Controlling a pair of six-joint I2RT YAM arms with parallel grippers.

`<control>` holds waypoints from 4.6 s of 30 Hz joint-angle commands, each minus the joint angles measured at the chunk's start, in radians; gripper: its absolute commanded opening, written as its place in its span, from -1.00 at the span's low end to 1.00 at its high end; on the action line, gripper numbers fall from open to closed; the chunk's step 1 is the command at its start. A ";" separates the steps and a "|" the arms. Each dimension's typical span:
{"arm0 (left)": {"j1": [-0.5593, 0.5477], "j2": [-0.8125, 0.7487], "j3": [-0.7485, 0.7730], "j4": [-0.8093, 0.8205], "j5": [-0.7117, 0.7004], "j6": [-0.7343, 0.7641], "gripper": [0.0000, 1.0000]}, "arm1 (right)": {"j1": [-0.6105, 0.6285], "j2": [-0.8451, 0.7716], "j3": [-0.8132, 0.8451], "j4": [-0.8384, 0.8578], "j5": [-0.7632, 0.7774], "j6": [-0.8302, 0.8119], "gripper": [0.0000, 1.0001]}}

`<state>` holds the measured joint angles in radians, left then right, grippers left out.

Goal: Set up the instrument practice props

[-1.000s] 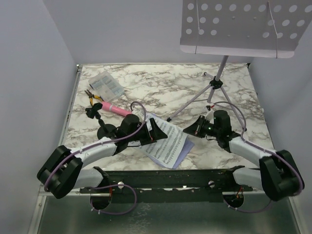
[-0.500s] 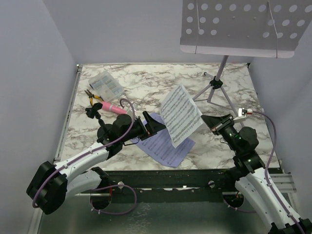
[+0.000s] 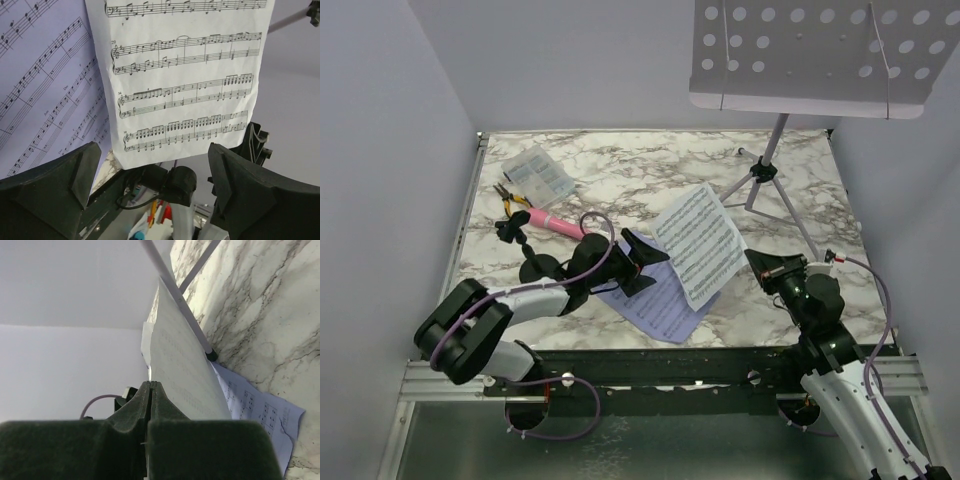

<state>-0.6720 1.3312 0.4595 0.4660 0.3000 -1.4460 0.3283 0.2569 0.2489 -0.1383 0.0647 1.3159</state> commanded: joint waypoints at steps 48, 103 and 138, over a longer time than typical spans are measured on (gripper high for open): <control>-0.175 0.586 -0.043 1.188 -0.432 -0.118 -0.99 | 0.002 -0.051 0.137 -0.107 0.080 -0.049 -0.79; -0.068 -0.536 0.267 0.043 0.290 0.828 -1.00 | 0.005 -0.017 0.294 0.075 -0.307 -0.512 0.53; -0.036 -0.399 0.156 0.249 0.068 0.437 0.66 | 0.005 0.072 0.237 0.288 -0.401 -0.438 -0.99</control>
<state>-0.7250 0.9241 0.5961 0.7074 0.3458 -0.9493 0.3283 0.3672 0.4572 0.2787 -0.3698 0.9665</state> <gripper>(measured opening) 0.797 0.009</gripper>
